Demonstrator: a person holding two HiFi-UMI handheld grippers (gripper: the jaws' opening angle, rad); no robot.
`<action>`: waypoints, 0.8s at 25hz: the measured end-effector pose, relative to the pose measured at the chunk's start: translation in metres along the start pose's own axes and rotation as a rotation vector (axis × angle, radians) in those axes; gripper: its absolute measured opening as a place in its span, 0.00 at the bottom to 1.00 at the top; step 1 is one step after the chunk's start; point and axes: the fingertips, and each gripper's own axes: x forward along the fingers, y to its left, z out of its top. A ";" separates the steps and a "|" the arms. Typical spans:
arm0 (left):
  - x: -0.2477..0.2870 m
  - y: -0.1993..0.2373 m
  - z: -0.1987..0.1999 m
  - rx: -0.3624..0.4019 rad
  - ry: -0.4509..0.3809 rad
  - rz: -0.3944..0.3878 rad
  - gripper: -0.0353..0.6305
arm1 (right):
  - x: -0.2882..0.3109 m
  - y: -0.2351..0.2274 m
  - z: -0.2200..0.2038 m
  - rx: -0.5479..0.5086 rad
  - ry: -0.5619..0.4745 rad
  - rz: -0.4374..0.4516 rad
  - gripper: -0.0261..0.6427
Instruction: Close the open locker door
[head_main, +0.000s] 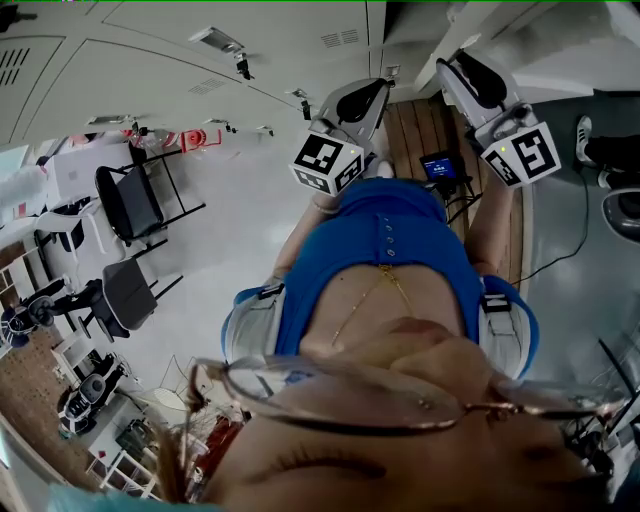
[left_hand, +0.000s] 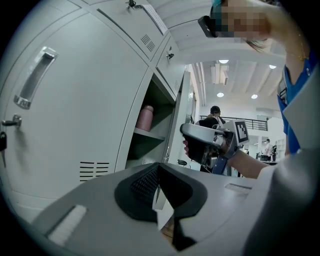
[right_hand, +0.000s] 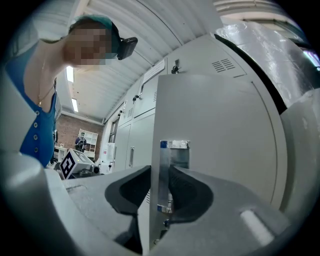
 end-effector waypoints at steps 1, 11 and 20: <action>0.000 0.002 0.000 -0.001 0.001 -0.002 0.04 | 0.003 0.000 0.000 -0.001 0.000 -0.002 0.20; 0.000 0.023 0.004 -0.001 0.006 -0.011 0.04 | 0.037 -0.008 -0.003 -0.015 0.017 -0.044 0.21; -0.003 0.039 0.008 -0.001 0.009 -0.012 0.04 | 0.067 -0.020 -0.006 -0.023 0.026 -0.073 0.19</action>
